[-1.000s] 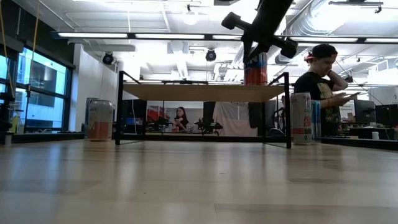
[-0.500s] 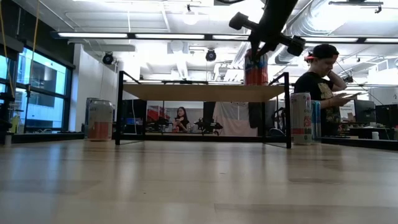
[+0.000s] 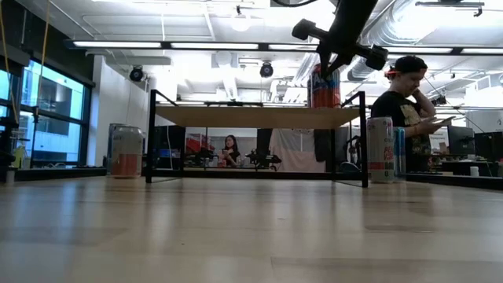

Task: Place canned beverage on shelf
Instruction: Put the red soda can on the shelf aligned with the red soda can, then adjust the red soda cans on the shelf

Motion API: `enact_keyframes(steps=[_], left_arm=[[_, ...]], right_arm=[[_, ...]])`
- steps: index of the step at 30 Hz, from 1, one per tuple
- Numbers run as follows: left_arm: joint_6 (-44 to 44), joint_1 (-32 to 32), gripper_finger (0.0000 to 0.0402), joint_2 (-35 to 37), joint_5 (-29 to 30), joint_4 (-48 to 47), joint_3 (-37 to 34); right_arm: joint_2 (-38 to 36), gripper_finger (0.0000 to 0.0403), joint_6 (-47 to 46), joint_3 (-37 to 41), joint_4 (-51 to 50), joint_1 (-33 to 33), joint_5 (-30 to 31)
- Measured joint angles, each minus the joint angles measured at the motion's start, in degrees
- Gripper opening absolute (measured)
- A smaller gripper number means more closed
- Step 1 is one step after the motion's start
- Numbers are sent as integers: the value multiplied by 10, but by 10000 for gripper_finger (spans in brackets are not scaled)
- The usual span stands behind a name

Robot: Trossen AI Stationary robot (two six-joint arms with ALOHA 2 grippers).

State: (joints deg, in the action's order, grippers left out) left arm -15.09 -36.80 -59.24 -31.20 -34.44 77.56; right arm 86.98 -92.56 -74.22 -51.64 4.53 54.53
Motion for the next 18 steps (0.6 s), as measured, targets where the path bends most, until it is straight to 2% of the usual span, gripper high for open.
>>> enact_keyframes(steps=[4,11,14,18], left_arm=[[4,0,204,0,0,0,0],[11,0,204,0,1,0,0],[10,0,204,0,1,2,0],[15,0,204,0,1,20,0]], right_arm=[[-9,0,37,0,-1,-13,-44],[-81,0,133,-19,-14,-39,-184],[-99,0,217,-82,-28,-5,-233],[-85,0,373,-205,-59,103,-278]])
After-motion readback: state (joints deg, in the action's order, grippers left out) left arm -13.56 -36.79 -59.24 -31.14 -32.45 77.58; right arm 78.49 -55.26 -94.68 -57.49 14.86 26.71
